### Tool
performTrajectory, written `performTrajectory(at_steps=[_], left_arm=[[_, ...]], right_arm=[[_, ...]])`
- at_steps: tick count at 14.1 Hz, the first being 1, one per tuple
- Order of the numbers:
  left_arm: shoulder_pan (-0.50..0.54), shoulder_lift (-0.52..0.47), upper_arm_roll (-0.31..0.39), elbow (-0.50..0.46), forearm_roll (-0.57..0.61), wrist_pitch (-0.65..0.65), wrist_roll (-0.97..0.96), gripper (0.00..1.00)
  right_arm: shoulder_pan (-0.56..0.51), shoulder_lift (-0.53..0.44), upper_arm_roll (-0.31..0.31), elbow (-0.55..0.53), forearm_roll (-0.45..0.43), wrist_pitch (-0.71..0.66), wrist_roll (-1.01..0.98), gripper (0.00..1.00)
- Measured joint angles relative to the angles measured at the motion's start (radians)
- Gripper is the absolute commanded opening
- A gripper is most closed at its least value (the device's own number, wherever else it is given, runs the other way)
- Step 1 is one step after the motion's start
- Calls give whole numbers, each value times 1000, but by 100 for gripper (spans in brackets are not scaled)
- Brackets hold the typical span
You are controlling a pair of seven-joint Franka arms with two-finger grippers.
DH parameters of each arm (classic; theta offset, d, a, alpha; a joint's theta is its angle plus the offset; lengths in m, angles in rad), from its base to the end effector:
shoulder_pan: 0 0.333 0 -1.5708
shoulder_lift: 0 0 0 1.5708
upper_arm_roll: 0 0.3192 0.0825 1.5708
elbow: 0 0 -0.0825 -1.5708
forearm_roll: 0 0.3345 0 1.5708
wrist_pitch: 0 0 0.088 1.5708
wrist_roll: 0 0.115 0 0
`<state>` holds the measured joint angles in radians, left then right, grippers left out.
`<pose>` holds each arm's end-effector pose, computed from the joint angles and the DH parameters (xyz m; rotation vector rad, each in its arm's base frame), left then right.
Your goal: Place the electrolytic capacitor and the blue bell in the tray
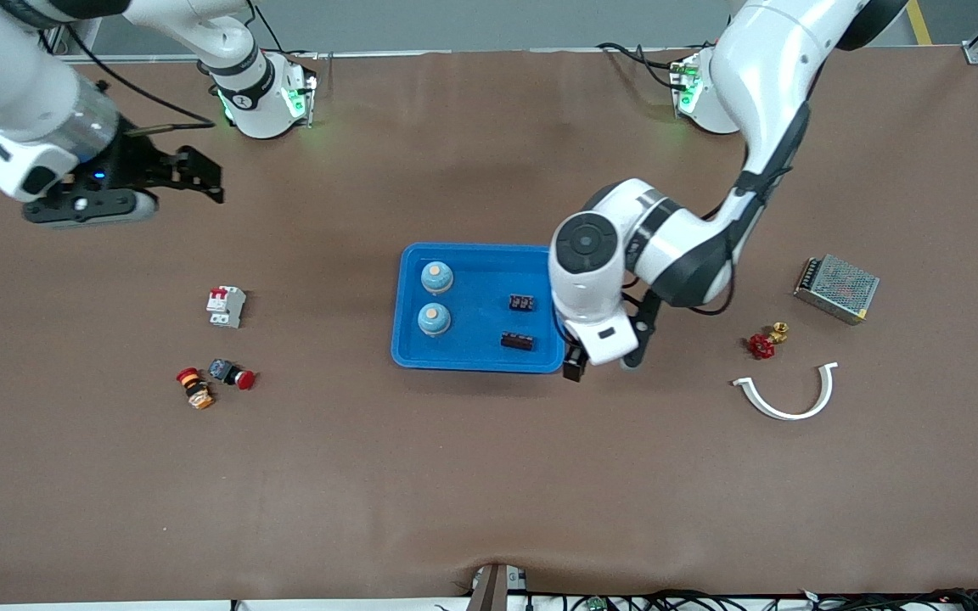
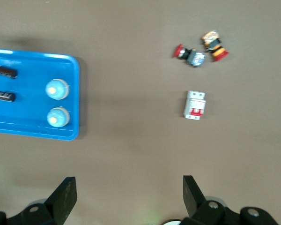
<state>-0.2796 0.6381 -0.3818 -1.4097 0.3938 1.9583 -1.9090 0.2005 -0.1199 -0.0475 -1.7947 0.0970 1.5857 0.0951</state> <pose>0.5761 -0.3451 0.3592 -2.5640 -1.6694 -0.1823 0.4556 0.0801 0.5853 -3.0460 -0.0803 0.1544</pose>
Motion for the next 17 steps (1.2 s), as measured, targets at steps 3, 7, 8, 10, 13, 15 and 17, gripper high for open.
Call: performTrajectory(at_steps=[3,7,8,10,13,15,17], left_arm=[[54,-36,0,0,-22,-25,88,100],[116,-66,0,0,-27,-54,196,100],[133,-75,1,0,-35,-60,229,100],[171,-98,1,0,-49,-72,302,100],[230,-134,1,0,-63,-101,415,100],[256,-151,2,0,-64,-121,489,100],[279,-167,5,0,-64,-138,587,100]], right_arm=[[-113,-1,-1,-10,-1,16,-114,100],[-194,-1,0,-11,-41,59,-151,100],[-201,-1,0,-10,-53,73,-161,100],[-205,-1,1,-3,-81,92,-163,100],[-212,-1,2,13,-84,93,-163,100],[-213,1,2,18,-84,93,-163,100],[-213,6,2,32,-84,94,-163,100]])
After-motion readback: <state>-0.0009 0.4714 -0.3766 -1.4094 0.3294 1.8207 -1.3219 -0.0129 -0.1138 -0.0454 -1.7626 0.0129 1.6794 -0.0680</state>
